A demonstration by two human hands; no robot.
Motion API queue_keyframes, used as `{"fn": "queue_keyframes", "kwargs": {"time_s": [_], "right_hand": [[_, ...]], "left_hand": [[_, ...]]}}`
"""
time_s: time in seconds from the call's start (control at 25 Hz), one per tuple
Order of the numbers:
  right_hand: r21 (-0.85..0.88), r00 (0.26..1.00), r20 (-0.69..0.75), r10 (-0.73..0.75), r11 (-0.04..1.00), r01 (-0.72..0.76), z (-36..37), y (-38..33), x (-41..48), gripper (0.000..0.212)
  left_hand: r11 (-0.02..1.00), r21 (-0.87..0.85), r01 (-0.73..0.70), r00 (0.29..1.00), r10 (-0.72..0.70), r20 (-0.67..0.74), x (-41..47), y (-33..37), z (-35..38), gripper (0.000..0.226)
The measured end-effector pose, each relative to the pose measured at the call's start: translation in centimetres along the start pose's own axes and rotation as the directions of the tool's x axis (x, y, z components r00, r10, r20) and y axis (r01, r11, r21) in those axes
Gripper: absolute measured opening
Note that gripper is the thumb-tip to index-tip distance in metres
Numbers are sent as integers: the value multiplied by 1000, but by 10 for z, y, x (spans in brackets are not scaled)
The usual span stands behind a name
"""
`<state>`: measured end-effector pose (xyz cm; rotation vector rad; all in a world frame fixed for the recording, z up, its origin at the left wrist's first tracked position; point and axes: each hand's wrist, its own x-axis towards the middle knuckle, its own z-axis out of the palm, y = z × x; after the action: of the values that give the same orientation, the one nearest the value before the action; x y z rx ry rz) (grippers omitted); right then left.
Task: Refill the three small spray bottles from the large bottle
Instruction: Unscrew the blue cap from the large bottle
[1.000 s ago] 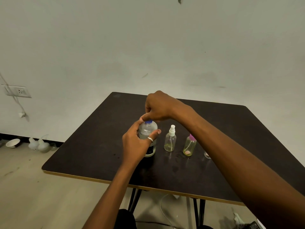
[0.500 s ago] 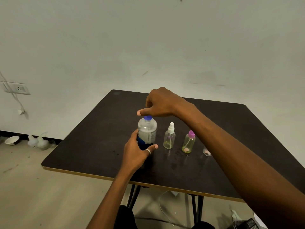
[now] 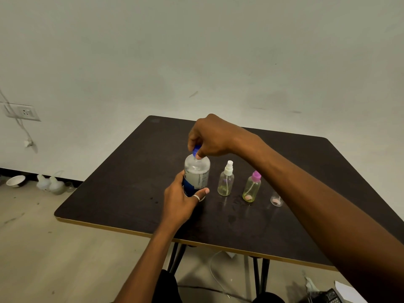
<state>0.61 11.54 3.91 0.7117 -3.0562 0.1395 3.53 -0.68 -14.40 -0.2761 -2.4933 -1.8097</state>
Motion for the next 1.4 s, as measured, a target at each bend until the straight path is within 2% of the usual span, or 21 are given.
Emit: {"fn": "queue_keyframes", "kwargs": {"time_s": [0.12, 0.36, 0.48, 0.56, 0.64, 0.88, 0.96, 1.16, 1.4], "right_hand": [[19, 1000, 22, -22, 1000, 22, -1, 3, -3, 30], [-88, 976, -128, 178, 978, -190, 3, -3, 3, 55], [-114, 984, -101, 150, 980, -161, 4, -7, 6, 41], [-80, 992, -56, 116, 989, -121, 2, -5, 6, 26], [-30, 997, -17, 78, 996, -79, 1, -4, 4, 21], [31, 999, 33, 26, 999, -27, -3, 0, 0, 36], [38, 998, 26, 57, 998, -58, -4, 2, -2, 45], [-35, 967, -116, 226, 972, -231, -6, -5, 2, 47], [-115, 967, -80, 244, 961, -252, 2, -18, 8, 45]], "left_hand": [[1000, 1, 2, 1000, -2, 6, -1, 1, 0, 79], [1000, -9, -17, 1000, 17, -5, -2, 0, -1, 78], [1000, -11, -24, 1000, 24, -8, -3, 0, -1, 77], [1000, -3, -19, 1000, 19, -9, -2, -1, -1, 77], [1000, -3, -21, 1000, 21, -5, -1, -2, -1, 78], [1000, -2, -19, 1000, 19, 8, -1, -1, -1, 79], [1000, 2, -20, 1000, 20, 9, -1, -1, -1, 78], [1000, -6, -27, 1000, 27, 2, -1, -1, -1, 79], [999, 1, -41, 999, 41, -3, -1, -3, -2, 77]]}}
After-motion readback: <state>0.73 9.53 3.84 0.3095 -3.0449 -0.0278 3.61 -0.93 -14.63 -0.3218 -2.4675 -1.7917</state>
